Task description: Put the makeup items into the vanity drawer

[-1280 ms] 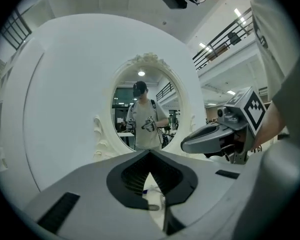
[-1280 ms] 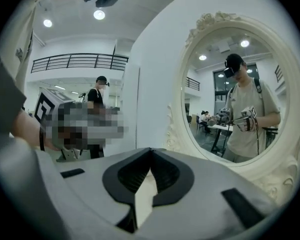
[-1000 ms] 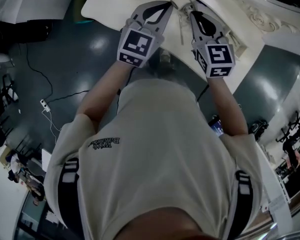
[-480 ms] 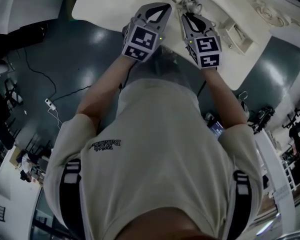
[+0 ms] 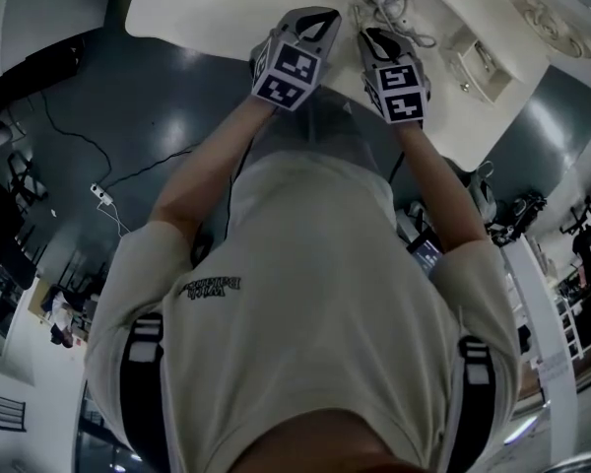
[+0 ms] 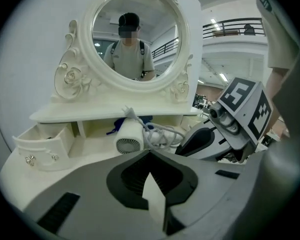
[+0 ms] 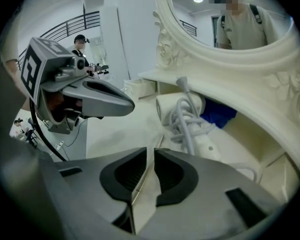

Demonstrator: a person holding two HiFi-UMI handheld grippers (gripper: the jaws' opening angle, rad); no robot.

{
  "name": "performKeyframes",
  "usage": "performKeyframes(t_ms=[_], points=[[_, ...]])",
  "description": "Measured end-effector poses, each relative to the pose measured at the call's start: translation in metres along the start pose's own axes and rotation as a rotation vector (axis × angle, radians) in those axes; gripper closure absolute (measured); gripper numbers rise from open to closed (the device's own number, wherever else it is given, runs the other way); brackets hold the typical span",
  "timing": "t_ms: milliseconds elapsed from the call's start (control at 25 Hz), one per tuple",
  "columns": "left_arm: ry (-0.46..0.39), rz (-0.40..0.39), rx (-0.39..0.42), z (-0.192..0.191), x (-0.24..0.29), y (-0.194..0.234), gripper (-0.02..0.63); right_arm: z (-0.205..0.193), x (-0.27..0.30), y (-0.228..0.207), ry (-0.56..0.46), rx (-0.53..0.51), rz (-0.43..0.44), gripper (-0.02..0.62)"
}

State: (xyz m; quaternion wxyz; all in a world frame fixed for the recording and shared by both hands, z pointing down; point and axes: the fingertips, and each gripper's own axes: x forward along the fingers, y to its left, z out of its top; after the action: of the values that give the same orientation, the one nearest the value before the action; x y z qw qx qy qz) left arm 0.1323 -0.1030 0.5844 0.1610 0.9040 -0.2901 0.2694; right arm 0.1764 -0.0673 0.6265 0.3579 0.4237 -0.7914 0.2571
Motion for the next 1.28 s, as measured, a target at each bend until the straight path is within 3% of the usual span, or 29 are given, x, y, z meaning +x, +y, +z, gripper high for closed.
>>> performKeyframes(t_ms=[400, 960, 1280], points=[[0.093, -0.041, -0.016, -0.042, 0.015, -0.013, 0.592, -0.024, 0.014, 0.003, 0.075, -0.003, -0.007, 0.54], [0.111, -0.03, -0.028, -0.055, 0.013, -0.01, 0.592, -0.026, 0.016, 0.001, 0.078, -0.03, -0.033, 0.565], [0.079, 0.018, -0.047, -0.041, -0.006, 0.003, 0.592, 0.01, 0.012, 0.012, 0.008, -0.067, -0.01, 0.565]])
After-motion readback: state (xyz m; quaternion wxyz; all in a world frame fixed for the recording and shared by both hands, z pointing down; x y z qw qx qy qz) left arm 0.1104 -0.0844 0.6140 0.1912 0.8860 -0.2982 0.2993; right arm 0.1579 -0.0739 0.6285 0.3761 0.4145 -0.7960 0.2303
